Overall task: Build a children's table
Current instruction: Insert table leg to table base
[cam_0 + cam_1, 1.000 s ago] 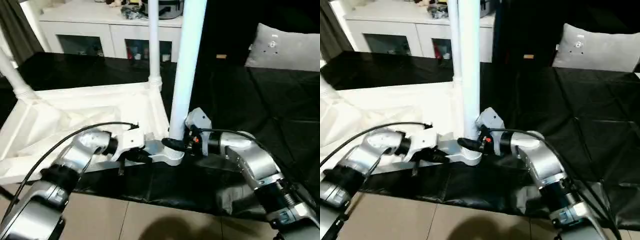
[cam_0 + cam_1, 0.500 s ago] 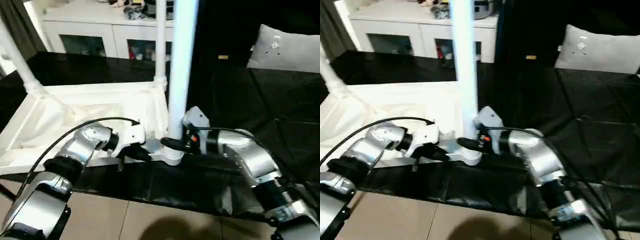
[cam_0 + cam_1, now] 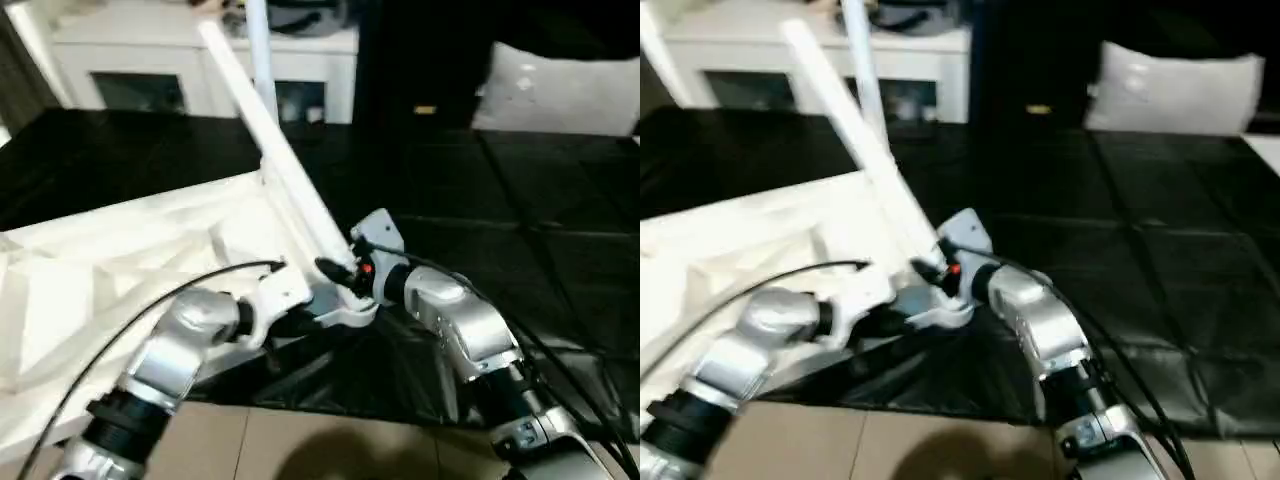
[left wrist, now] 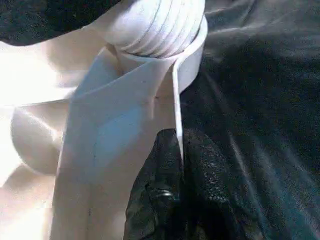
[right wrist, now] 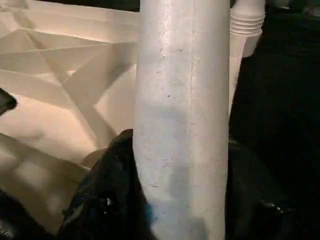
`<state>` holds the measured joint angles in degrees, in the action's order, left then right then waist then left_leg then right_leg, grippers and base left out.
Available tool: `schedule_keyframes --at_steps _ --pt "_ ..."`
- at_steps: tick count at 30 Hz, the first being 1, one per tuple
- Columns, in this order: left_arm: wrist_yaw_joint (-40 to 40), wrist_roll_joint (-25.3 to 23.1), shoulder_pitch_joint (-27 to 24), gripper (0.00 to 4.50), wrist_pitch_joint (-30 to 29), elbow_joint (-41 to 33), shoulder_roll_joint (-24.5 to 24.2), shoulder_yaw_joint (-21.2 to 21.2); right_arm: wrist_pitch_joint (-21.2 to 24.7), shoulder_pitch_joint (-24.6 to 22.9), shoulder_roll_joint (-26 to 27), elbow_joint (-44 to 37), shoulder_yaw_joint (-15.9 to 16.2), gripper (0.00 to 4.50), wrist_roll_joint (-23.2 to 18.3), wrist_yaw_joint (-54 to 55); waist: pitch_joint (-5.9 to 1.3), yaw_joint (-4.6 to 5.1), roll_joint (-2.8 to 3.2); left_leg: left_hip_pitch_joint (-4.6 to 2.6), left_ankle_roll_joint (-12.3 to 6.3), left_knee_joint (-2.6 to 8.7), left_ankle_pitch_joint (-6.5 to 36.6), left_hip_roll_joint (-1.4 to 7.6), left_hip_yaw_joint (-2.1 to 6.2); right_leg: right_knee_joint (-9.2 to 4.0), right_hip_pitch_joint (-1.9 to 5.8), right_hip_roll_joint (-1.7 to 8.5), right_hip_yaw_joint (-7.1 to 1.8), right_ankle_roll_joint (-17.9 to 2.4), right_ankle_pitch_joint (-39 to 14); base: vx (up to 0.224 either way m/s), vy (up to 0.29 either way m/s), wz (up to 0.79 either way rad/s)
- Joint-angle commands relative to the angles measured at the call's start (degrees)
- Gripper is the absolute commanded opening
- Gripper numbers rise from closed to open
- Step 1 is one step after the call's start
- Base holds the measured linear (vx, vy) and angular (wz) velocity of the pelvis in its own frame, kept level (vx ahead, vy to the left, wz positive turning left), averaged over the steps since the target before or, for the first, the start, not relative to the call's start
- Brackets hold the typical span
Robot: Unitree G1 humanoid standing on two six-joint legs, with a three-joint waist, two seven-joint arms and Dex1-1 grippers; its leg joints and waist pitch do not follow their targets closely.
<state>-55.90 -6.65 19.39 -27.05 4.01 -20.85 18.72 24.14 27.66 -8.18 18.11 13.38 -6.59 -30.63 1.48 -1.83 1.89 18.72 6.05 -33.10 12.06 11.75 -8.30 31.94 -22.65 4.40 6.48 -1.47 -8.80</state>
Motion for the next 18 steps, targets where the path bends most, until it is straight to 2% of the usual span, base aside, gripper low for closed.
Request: schedule_keyframes --at_steps 1,4,5,8,10,11,13,14,15,16,17,18 --pt "0.57 0.26 0.41 0.0 -0.57 -3.31 0.38 1.1 1.41 -2.3 -0.55 4.14 0.14 1.89 1.98 2.04 -1.64 -0.1 0.42 0.47 -1.73 4.63 20.56 0.44 -0.06 -5.31 1.98 3.48 -2.22 -3.14 -32.64 0.0 0.0 0.0" --pt "1.73 -0.4 0.62 0.0 -0.75 -3.94 0.12 1.46 0.72 -2.66 -0.34 3.33 -0.17 1.89 1.42 2.69 -1.66 -0.17 0.45 0.47 -1.7 4.63 20.43 0.43 -0.02 -5.46 1.92 3.42 -2.13 -2.46 -33.08 0.0 0.0 0.0" --pt "1.62 -1.96 0.98 0.0 4.16 -2.5 -1.58 2.09 -1.83 -3.09 -0.22 2.4 -1.15 1.89 0.88 2.75 -1.59 -0.19 0.68 0.56 -1.71 4.68 20.89 0.43 0.13 -5.55 1.89 3.42 -2.01 -2.13 -33.42 0.0 0.0 0.0" --pt "1.42 -2.46 1.12 0.0 9.0 -1.27 -3.21 1.6 -5.17 -3.56 0.36 0.81 -3.67 1.89 -0.88 1.98 -1.91 -0.14 0.74 0.84 -1.8 4.68 20.71 0.46 0.21 -5.45 2.0 3.53 -2.08 -1.83 -32.33 0.0 0.0 0.0" --pt "1.16 -2.28 2.44 0.0 13.51 1.37 -4.65 1.06 -7.07 -3.68 1.12 -1.14 -7.1 1.89 -4.51 0.8 -1.98 -0.42 0.65 0.98 -2.3 4.7 18.71 0.55 0.06 -5.08 2.12 3.44 -2.31 -3.32 -28.66 0.0 0.0 0.0" --pt "0.95 -2.14 3.17 0.0 15.74 2.89 -5.35 0.87 -7.99 -3.68 1.24 -1.99 -8.44 1.89 -5.94 0.21 -2.28 -0.76 0.79 0.77 -2.35 4.54 17.19 0.72 -0.07 -4.74 2.09 3.56 -2.56 -4.33 -26.05 0.0 0.0 0.0" --pt "0.78 -1.67 4.18 0.0 18.06 5.07 -5.94 0.32 -8.91 -3.67 1.13 -2.99 -9.8 1.89 -7.37 -0.37 -2.43 -1.1 0.88 1.2 -2.23 4.56 13.21 1.11 -0.11 -3.53 2.46 3.46 -2.8 -6.77 -18.87 0.0 0.0 0.0" --pt "0.71 -1.38 4.65 0.0 18.83 6.1 -6.07 -0.09 -9.1 -3.66 1.1 -3.43 -10.44 1.89 -8.03 -0.58 -2.31 -1.19 1.06 1.37 -2.34 4.58 13.03 1.11 -0.12 -3.46 2.42 3.37 -2.75 -7.05 -18.55 0.0 0.0 0.0" --pt "1.22 -1.41 5.74 0.0 20.71 8.46 -6.43 -0.57 -9.72 -3.62 1.08 -4.31 -11.73 1.89 -9.36 -0.92 -2.48 -1.61 1.07 1.05 -2.27 4.22 11.71 0.87 -0.49 -3.38 2.36 3.38 -2.93 -7.73 -17.05 0.0 0.0 0.0" --pt "1.57 -1.45 6.36 0.0 21.81 9.82 -6.64 -0.8 -10.1 -3.61 1.07 -4.8 -12.45 1.89 -10.11 -1.1 -2.67 -1.7 1.05 1.18 -2.05 4.17 10.48 0.97 -0.43 -2.89 2.63 3.46 -2.99 -8.2 -15.18 0.0 0.0 0.0" --pt "1.64 -1.45 6.48 0.28 22.04 10.1 -6.69 -0.85 -10.18 -3.61 1.07 -4.9 -12.59 1.89 -10.27 -1.14 -2.91 -1.89 1.07 1.53 -2.19 4.03 7.5 1.04 -0.32 -2.18 3.0 3.48 -3.03 -9.11 -10.7 0.0 0.0 0.0" --pt "1.18 0.31 7.84 0.44 23.67 12.42 -6.49 -2.33 -10.89 -3.71 1.14 -6.47 -14.05 1.89 -11.88 -1.39 -3.07 -1.9 1.12 1.55 -2.37 3.83 5.97 0.95 -0.34 -1.89 3.03 3.4 -3.02 -9.55 -8.37 0.0 0.0 0.0"
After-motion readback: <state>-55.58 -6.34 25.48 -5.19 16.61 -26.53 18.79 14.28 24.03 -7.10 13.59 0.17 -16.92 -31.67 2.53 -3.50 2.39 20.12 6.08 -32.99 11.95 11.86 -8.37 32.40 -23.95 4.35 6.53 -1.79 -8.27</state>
